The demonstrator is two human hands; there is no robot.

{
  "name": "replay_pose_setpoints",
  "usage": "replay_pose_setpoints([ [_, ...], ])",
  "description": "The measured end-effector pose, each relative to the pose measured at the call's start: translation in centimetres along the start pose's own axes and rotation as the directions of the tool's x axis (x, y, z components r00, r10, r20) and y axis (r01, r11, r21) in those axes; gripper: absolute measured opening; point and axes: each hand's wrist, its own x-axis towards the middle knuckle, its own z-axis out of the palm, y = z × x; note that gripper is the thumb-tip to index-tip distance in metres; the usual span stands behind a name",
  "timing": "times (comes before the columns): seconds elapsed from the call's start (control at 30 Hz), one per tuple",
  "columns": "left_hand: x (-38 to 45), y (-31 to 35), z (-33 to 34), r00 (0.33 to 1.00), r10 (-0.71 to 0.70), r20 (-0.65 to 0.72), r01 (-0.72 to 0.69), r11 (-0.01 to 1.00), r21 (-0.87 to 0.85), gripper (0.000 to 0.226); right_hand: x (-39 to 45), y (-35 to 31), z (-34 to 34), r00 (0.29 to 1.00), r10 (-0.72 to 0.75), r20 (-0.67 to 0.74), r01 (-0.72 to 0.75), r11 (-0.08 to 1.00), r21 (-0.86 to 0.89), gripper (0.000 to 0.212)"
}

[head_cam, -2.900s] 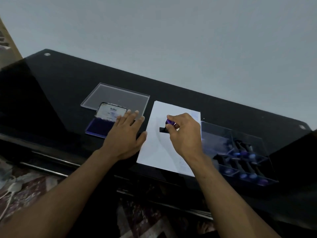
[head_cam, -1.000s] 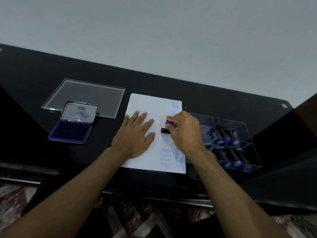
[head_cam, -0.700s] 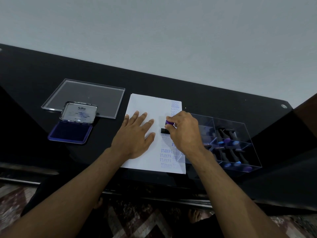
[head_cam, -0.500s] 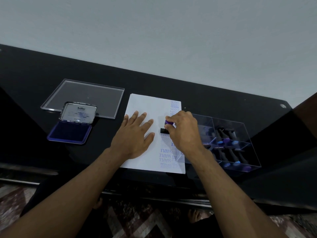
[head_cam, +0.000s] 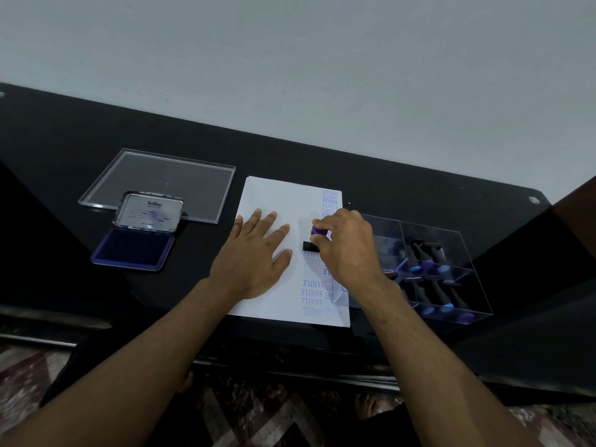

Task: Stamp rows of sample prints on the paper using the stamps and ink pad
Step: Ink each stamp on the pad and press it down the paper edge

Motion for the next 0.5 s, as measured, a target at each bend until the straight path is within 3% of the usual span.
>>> replay_pose_setpoints([
  [0.5, 0.04, 0.13, -0.08, 1.0, -0.008, 0.009, 0.008, 1.0, 0.004, 0.083, 0.06, -0.18, -0.39, 1.0, 0.008, 0.025, -0.008, 1.0, -0.005, 0.019],
])
